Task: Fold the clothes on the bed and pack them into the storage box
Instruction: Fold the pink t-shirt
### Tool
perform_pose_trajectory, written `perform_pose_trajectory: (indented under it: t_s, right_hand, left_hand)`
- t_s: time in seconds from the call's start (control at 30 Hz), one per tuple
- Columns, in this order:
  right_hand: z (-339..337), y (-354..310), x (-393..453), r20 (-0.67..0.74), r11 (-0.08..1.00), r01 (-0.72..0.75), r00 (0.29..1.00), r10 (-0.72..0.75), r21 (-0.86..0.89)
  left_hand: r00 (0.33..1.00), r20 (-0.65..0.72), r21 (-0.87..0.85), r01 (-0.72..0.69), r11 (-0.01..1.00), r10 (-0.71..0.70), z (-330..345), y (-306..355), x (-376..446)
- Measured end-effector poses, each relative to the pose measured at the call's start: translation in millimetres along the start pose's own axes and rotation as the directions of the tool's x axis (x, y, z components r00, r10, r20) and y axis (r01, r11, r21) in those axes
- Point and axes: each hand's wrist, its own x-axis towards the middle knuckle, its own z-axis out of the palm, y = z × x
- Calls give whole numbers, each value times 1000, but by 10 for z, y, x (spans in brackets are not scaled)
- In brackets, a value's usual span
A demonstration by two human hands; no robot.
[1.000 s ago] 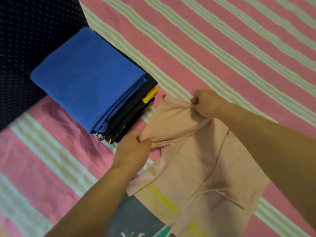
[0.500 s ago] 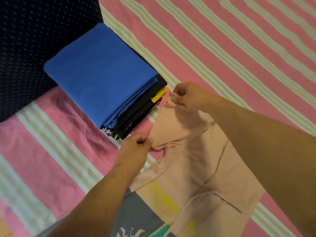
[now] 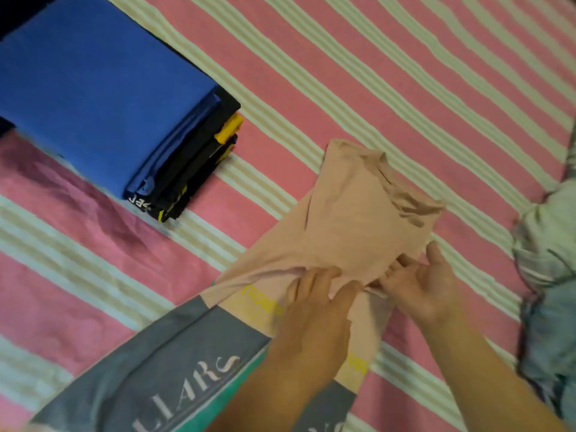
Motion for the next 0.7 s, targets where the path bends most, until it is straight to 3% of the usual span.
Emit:
perform_pose_trajectory:
  t_s: [0.13,0.27,0.33,0.47,0.57,0.7]
  right_hand:
    - [-92,191,55,-245,990,-15,969,-21,-143]
    - [163,195,-3,-358,942,-91,933,-32,-322]
    - [291,276,-70,-368,850,-150,928,-55,-505]
    - [410,483,-134,-324,630,-77,901,-287,-773]
    - [542,541,-191,-168,385,114,762,-625,-916]
    - [795,498,-285,-9,208,209,682,-731,-956]
  left_hand:
    - [981,-142,208,156,965,-128,-276,-424,-575]
    - [849,-236,432,527,732,-472,-950,-1052,-1480]
    - [779,-212,476,610,634,-590,-1159,-1319,-1778]
    - [756,-147,505,612,609,-638,-1406,-1498,-2023]
    - [699,-147,325,702,633,-700,-1452,-1524,-2169]
    - [772,-124,260,631,731,-623,-1493,-1319,-2480]
